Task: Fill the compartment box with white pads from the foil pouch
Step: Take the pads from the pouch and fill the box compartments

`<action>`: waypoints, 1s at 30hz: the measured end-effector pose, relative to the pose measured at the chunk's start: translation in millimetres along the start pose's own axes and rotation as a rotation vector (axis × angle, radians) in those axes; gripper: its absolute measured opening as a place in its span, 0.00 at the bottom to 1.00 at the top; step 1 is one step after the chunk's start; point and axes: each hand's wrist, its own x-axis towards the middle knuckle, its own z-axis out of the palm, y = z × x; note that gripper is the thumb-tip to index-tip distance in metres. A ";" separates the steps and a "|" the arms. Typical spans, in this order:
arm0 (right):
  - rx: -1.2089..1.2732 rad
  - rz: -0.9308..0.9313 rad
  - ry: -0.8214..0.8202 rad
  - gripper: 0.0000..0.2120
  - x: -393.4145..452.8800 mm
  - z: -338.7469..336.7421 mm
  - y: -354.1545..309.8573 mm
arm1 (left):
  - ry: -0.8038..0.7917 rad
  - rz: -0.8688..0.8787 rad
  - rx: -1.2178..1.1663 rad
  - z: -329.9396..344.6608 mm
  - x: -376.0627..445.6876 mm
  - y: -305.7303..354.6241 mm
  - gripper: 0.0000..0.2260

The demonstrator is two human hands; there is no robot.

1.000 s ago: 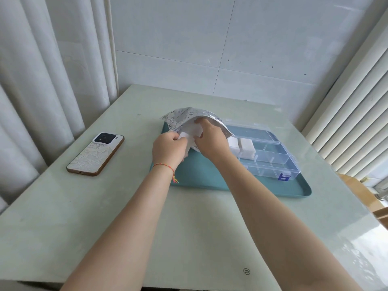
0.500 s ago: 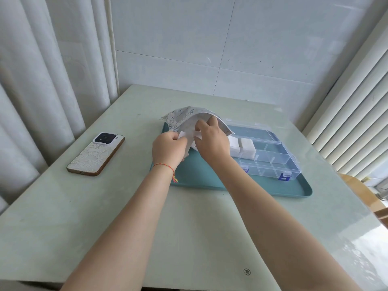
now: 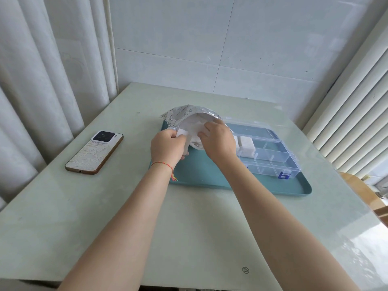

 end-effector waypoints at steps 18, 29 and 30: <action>0.768 0.258 -0.356 0.07 -35.2 -54.8 25.5 | -0.355 -0.183 -0.472 14.9 -12.9 10.0 0.13; 0.719 0.272 -0.289 0.10 -41.6 -51.3 24.2 | -0.448 -0.122 -0.419 16.2 -11.9 7.6 0.16; 0.730 0.273 -0.287 0.10 -41.9 -51.5 24.3 | -0.444 -0.125 -0.432 15.5 -12.3 8.4 0.16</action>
